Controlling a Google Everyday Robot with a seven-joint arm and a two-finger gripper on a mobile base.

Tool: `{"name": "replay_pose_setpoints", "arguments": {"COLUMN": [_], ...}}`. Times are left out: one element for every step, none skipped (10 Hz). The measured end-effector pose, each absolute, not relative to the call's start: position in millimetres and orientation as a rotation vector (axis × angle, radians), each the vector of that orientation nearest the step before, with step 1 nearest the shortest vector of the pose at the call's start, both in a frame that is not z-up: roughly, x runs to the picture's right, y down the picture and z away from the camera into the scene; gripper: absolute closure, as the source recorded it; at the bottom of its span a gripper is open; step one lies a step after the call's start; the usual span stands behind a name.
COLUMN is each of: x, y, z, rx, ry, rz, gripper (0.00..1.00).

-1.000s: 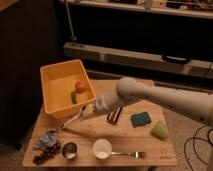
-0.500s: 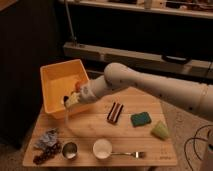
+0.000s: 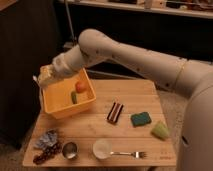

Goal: Place brush in tray

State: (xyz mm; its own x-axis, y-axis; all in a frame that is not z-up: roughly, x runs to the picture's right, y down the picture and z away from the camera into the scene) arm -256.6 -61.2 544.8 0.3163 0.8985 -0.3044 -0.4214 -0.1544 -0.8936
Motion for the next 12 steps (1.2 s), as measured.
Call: {"name": "replay_pose_setpoints", "arguments": {"x": [-261, -264, -262, -259, -255, -251, -250, -249, -248, -244, -241, -238], "y": [-80, -101, -121, -134, -143, -151, -155, -155, -151, -144, -136, -130], "z": [537, 532, 531, 533, 538, 549, 562, 576, 597, 627, 652, 673], "rx": [-1.225, -1.212, -1.202, -1.198, -1.198, -1.2, -1.203, -1.207, -1.21, -1.209, -1.21, -1.208], "ry": [-0.525, -0.538, -0.548, -0.555, -0.56, -0.563, -0.564, -0.562, -0.556, -0.547, -0.541, -0.538], "rz": [1.264, 1.287, 1.315, 1.34, 1.361, 1.387, 1.406, 1.423, 1.441, 1.466, 1.485, 1.502], "gripper": [1.0, 1.0, 1.0, 1.0, 1.0, 1.0, 1.0, 1.0, 1.0, 1.0, 1.0, 1.0]}}
